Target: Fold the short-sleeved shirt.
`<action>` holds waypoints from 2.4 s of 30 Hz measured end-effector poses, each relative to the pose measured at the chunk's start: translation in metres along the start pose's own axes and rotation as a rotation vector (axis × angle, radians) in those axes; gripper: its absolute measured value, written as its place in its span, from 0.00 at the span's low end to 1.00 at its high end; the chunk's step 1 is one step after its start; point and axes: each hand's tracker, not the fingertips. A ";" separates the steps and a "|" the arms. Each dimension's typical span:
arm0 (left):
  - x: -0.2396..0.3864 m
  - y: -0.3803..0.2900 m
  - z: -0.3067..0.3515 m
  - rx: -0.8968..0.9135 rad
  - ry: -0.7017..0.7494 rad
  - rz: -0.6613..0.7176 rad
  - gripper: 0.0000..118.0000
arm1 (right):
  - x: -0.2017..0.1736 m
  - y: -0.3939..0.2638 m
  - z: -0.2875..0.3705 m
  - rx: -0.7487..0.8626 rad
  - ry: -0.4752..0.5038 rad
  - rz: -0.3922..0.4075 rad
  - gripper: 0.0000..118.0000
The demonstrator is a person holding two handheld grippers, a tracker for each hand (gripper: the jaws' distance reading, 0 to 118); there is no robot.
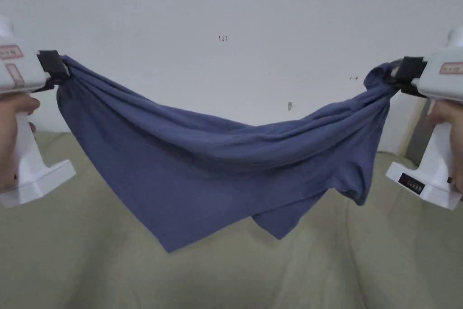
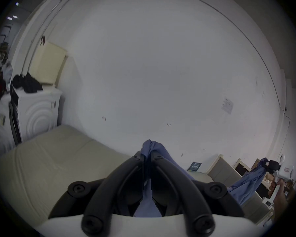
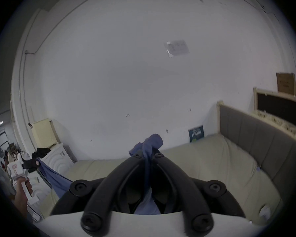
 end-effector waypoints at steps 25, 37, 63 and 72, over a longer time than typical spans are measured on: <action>-0.148 -0.307 0.187 -0.550 0.189 -0.107 0.06 | 0.128 -0.379 0.203 -0.527 -0.127 -0.047 0.06; -0.148 -0.338 0.244 -0.478 0.197 -0.226 1.00 | 0.117 -0.368 0.249 -0.345 -0.118 0.051 0.99; -0.202 -0.344 0.164 -0.608 0.117 -0.475 1.00 | -0.011 -0.353 0.299 -0.346 0.010 0.163 0.00; -0.191 -0.353 0.153 -0.662 0.003 -0.571 0.06 | 0.005 -0.351 0.289 -0.368 -0.029 0.163 0.00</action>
